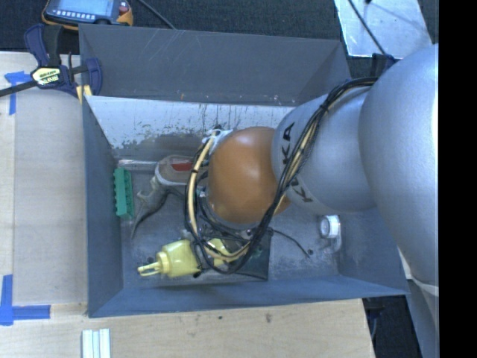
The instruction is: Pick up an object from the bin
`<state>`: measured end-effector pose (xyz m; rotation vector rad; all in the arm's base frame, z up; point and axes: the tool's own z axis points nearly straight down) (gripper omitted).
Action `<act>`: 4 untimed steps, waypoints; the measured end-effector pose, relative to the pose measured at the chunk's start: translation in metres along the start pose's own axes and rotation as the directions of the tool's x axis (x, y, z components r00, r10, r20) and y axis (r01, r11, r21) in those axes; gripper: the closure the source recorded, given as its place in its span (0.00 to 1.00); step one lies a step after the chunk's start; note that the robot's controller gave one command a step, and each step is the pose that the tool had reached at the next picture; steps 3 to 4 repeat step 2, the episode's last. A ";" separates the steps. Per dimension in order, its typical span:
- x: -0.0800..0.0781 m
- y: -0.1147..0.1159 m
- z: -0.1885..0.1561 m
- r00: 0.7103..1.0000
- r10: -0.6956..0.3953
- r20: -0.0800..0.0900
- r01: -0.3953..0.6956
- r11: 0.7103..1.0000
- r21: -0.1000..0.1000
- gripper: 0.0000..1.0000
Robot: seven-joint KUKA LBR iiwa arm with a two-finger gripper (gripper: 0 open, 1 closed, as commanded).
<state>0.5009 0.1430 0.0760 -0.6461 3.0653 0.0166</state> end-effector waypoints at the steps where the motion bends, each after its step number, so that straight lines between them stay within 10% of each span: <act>1: 0.009 -0.015 -0.001 0.999 -0.034 0.011 0.034 0.999 0.004 1.00; 4: -0.011 0.000 -0.032 0.999 -0.051 -0.012 0.051 0.999 0.008 1.00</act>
Offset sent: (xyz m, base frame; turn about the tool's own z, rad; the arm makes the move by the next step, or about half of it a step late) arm 0.0193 0.0213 0.0495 -0.0604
